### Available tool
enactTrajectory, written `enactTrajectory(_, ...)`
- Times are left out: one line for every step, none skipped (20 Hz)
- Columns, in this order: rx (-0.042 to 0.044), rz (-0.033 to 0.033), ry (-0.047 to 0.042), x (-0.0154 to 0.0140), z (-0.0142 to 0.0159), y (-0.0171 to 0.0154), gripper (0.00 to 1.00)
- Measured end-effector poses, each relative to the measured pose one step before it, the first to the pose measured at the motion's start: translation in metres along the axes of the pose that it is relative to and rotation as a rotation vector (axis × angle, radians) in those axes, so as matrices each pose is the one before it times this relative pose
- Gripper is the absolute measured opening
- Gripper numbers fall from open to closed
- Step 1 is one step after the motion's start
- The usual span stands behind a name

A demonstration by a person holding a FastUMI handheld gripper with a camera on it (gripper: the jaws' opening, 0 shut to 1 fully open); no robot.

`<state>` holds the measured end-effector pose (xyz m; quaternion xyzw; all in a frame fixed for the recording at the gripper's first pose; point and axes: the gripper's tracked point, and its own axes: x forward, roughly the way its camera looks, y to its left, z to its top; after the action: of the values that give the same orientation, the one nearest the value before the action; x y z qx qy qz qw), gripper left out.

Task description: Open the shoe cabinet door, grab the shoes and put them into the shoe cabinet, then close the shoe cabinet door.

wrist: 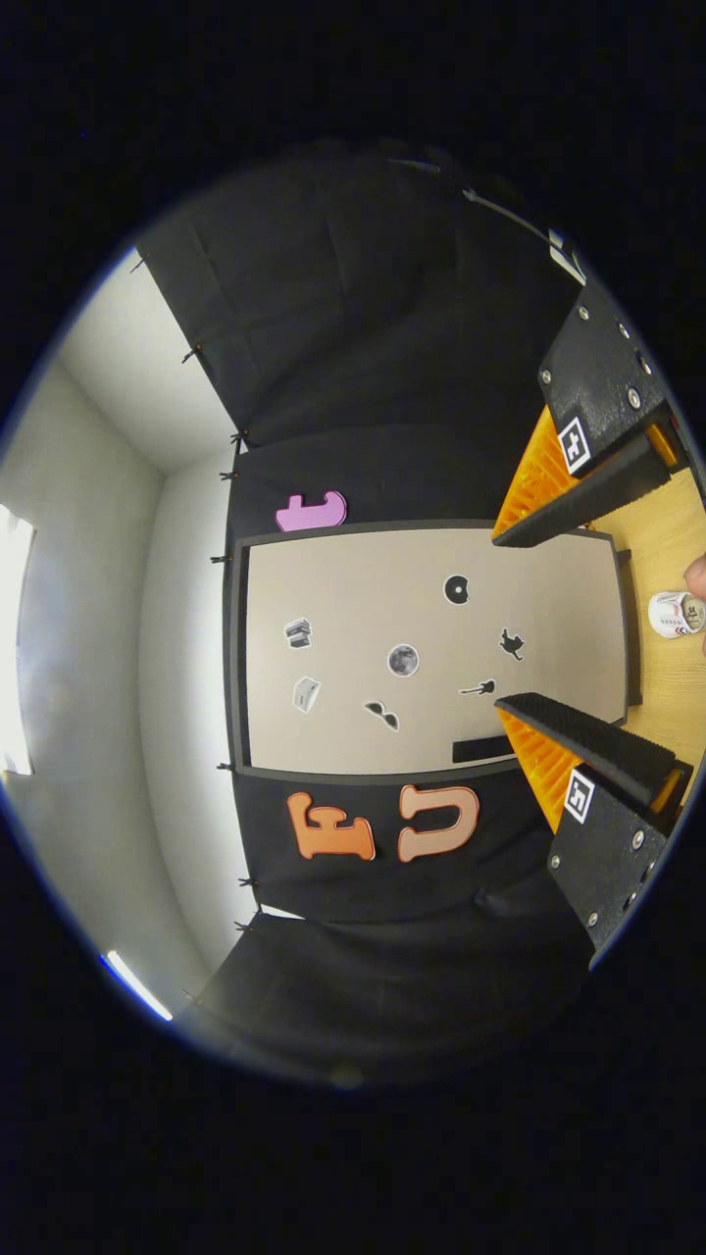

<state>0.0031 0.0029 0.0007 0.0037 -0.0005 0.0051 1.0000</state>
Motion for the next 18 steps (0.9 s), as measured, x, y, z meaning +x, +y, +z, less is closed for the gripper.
enactTrajectory(-0.0023,0.00207,0.00173,-0.00033,-0.00035,0.00132,0.94)
enactTrajectory(-0.00101,0.00267,0.00065,0.00014,-0.00009,0.0015,0.94)
enactTrajectory(-0.00097,0.0028,-0.00074,0.00041,0.00029,0.00121,0.94)
enactTrajectory(-0.00154,0.00232,0.00021,0.00024,-0.00048,0.0012,0.94)
enactTrajectory(-0.00185,0.00128,0.00167,-0.00029,-0.00038,0.00145,0.94)
enactTrajectory(-0.00083,0.00191,0.00096,0.00022,-0.00032,0.00071,0.94)
enactTrajectory(-0.00009,0.00079,0.00003,0.00074,-0.00006,0.0008,0.94)
enactTrajectory(0.00056,0.00097,-0.00102,0.00006,0.00032,0.00042,0.94)
enactTrajectory(0.00113,0.00071,0.00171,-0.00117,-0.00047,-0.00036,0.94)
enactTrajectory(0.00039,0.00138,0.00082,-0.00045,-0.00005,0.00065,0.94)
enactTrajectory(0.0004,0.00016,-0.00081,0.00015,-0.00034,0.00003,0.94)
enactTrajectory(0.00258,0.00147,-0.00195,-0.00044,-0.00018,0.00093,0.94)
enactTrajectory(0.00305,0.00355,-0.00085,0.00016,-0.00065,0.00186,0.93)
enactTrajectory(0.00272,0.00305,0.00143,0.00086,-0.0007,0.00177,0.93)
enactTrajectory(0.00307,0.005,0.0035,0.00112,-0.00193,0.00293,0.93)
enactTrajectory(0.00212,0.00777,0.00222,0.00163,-0.00049,0.00374,0.93)
enactTrajectory(-0.00046,0.00733,0.00093,0.00278,-0.00081,0.00464,0.93)
enactTrajectory(-0.00297,0.00676,0.00072,0.00158,-0.00107,0.0042,0.94)
